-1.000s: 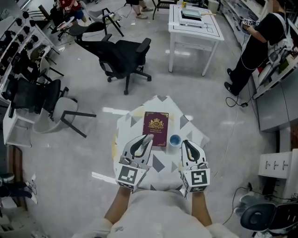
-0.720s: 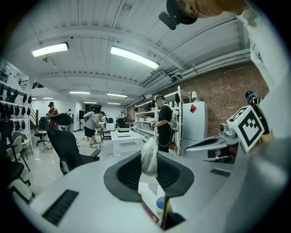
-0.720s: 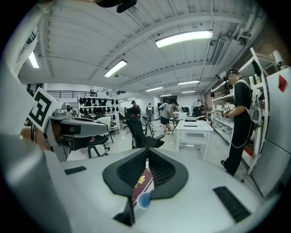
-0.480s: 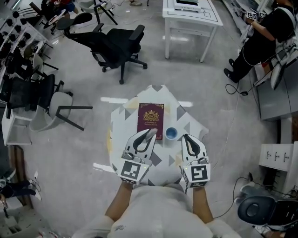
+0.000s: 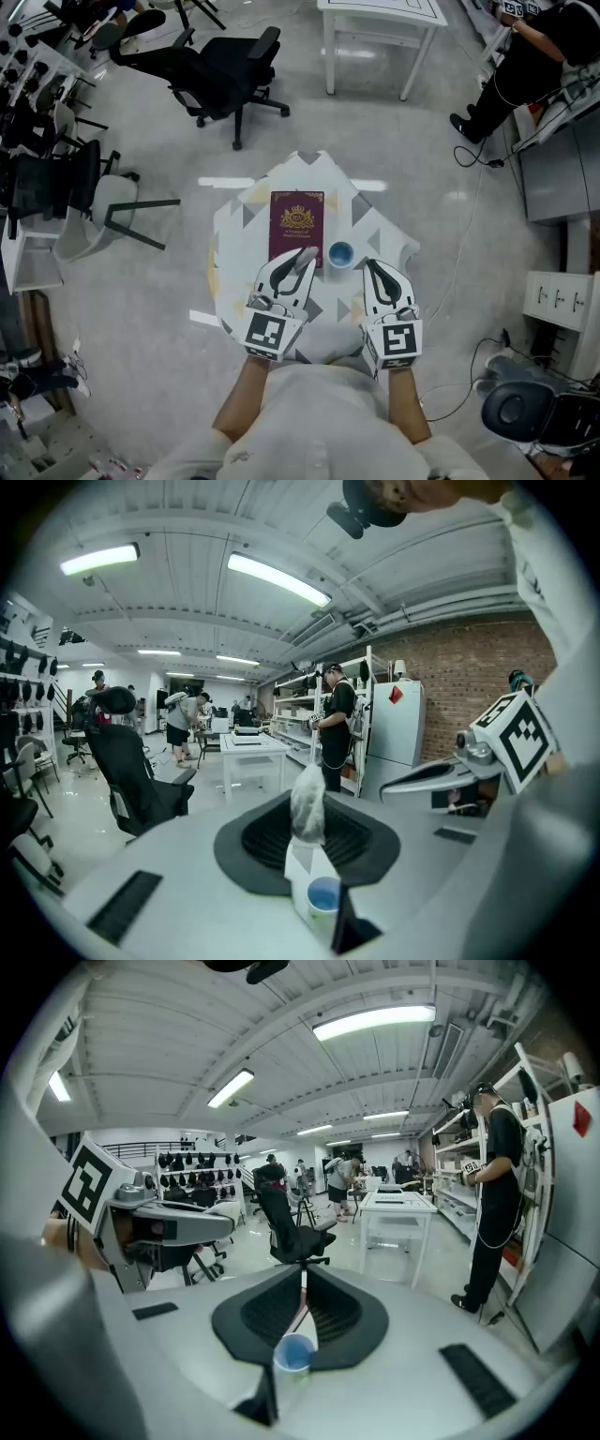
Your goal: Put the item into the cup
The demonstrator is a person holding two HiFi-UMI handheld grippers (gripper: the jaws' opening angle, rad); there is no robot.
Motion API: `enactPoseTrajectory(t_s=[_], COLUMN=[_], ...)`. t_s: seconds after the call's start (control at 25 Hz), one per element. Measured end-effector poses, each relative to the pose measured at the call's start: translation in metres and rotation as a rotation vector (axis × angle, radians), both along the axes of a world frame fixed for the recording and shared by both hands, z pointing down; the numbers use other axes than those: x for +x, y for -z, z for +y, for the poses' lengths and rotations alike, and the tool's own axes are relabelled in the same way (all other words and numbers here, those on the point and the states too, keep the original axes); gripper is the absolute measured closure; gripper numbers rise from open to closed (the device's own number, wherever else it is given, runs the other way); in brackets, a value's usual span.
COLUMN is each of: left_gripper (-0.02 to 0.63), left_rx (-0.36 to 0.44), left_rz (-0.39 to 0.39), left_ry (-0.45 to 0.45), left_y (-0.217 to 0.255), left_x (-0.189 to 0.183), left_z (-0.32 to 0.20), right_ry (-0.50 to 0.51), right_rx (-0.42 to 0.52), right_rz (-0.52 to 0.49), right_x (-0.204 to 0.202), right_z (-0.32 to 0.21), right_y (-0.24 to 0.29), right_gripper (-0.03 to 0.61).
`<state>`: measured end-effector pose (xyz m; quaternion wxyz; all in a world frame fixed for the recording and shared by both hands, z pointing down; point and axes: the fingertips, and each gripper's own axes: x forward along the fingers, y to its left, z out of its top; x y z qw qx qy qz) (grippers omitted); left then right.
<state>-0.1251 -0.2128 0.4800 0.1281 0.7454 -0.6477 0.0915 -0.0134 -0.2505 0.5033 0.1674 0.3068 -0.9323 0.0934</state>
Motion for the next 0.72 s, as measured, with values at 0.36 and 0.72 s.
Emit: enactPoseTrajectory(t_s=[0.36, 0.72], left_gripper=[0.546, 0.546], left_rx=[-0.047, -0.086], left_rz=[0.015, 0.018], left_ry=[-0.011, -0.04], left_y=[-0.029, -0.061], left_x=[0.008, 0.014], left_z=[-0.005, -0.011], right_ry=[0.03, 0.02], right_rx=[-0.027, -0.064], right_rz=[0.023, 0.062], right_x=[-0.003, -0.002], right_z=[0.002, 0.004], right_y=[-0.021, -0.05], right_gripper=[0.555, 0.549])
